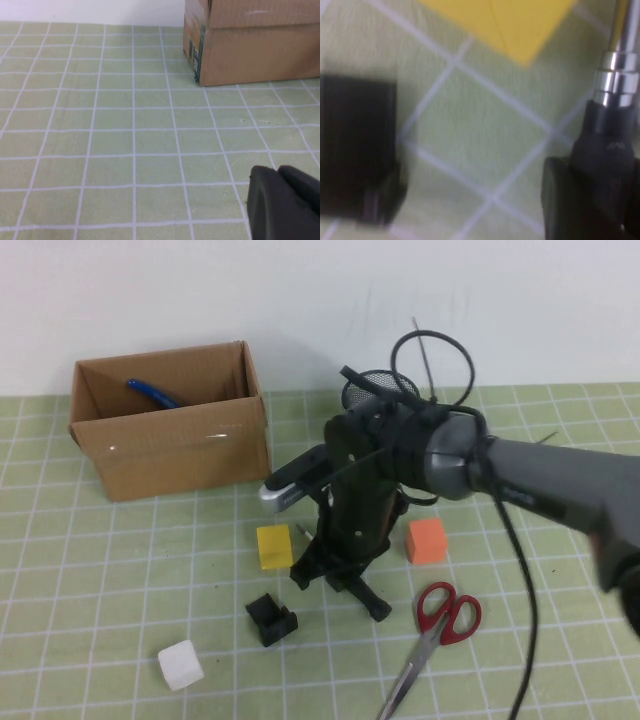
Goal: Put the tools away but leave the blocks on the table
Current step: Pick up the black Screwdriver from the table, then place the picked object into the round holder, then pick up the scissors from the table
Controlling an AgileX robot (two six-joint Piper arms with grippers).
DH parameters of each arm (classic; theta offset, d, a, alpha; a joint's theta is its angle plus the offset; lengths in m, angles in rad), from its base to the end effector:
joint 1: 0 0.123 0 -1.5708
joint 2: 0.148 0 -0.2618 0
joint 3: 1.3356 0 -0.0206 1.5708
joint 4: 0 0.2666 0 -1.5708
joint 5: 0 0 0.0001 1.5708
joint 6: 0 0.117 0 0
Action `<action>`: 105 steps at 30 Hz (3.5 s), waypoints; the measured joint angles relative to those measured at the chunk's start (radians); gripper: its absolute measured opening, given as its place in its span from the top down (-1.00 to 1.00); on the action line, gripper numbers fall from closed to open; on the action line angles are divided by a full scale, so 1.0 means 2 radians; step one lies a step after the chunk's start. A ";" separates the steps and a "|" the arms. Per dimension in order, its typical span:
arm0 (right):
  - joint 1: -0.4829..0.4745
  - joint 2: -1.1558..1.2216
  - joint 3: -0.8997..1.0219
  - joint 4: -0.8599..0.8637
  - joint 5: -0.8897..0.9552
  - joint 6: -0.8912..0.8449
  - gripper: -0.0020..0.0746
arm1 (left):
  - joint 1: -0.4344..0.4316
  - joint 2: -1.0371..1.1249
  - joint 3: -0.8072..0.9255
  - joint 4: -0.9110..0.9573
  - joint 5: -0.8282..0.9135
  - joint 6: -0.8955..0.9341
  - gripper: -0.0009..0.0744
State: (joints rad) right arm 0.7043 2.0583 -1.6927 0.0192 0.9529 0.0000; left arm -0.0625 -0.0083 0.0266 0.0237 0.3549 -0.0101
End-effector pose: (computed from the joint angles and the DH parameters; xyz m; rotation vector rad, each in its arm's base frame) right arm 0.3465 0.2968 0.1699 -0.9624 2.6536 0.1901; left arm 0.1173 -0.0064 0.1653 0.0635 1.8557 -0.0274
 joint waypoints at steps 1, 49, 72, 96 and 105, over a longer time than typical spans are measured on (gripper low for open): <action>-0.002 -0.022 0.021 0.000 -0.016 0.000 0.96 | 0.000 0.000 0.000 0.000 0.000 0.000 0.98; -0.113 0.051 0.176 0.000 -0.848 0.049 0.29 | 0.000 0.000 0.000 0.000 0.000 0.000 0.99; -0.114 -0.214 0.204 -0.005 -0.123 0.048 0.51 | 0.000 0.000 0.000 0.000 0.000 0.000 0.99; -0.001 -0.142 0.204 0.090 0.033 -0.570 0.02 | 0.000 0.000 0.000 0.000 0.000 0.000 0.99; 0.028 -0.119 0.233 0.067 -0.047 -0.663 -0.04 | 0.000 0.000 0.000 0.000 0.000 0.000 0.99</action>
State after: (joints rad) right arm 0.7600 1.8196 -1.2258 0.1538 0.8585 -1.3269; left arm -0.0625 -0.0083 0.0266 0.0237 0.3549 -0.0101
